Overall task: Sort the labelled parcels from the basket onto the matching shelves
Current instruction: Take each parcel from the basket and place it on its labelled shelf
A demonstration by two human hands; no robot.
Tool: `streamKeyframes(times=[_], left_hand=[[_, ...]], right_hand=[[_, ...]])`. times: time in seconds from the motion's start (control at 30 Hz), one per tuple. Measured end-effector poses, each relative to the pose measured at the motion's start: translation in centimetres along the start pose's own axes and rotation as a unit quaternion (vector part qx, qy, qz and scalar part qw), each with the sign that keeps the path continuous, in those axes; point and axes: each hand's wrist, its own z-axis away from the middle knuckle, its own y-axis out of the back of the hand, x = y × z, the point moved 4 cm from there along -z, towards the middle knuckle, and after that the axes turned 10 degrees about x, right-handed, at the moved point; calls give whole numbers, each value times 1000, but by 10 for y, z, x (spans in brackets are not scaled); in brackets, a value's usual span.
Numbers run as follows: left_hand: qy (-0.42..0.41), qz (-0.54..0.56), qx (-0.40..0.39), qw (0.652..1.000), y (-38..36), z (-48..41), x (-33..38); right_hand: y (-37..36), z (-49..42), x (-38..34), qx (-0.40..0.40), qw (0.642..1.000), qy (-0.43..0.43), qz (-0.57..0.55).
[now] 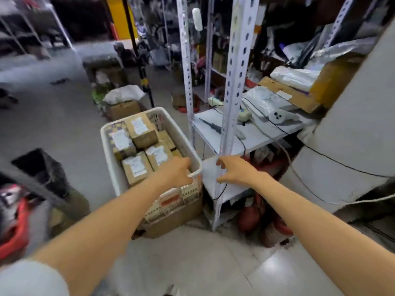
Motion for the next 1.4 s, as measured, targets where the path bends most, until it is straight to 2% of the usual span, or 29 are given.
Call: streamKeyframes(times=[0.13,0.27,0.43,0.63,0.87,1.2,1.4], left_hand=[[99,-6,-10,995,-4,31,-67],[180,3,-7,984,-13,39,-134],[216,25,-5,976,-29,11,-195],[221,67,14,973,-27,-61,-257],[258,82,-35,962,-36,-109,-339],[282,117,-101,947,-99,-165,-362],[299,152,-121,934,-156,-192,-360]], right_hand=[[-36,-47,-49,-59,996,65,13],[-61,-90,-85,-67,992,102,21],[-90,-153,-102,-93,989,101,44],[-107,-246,-115,-121,987,92,59],[-126,-332,-125,-144,987,64,31],[-183,-372,-64,-201,979,-6,12],[-229,-396,-27,-183,980,-69,-20]])
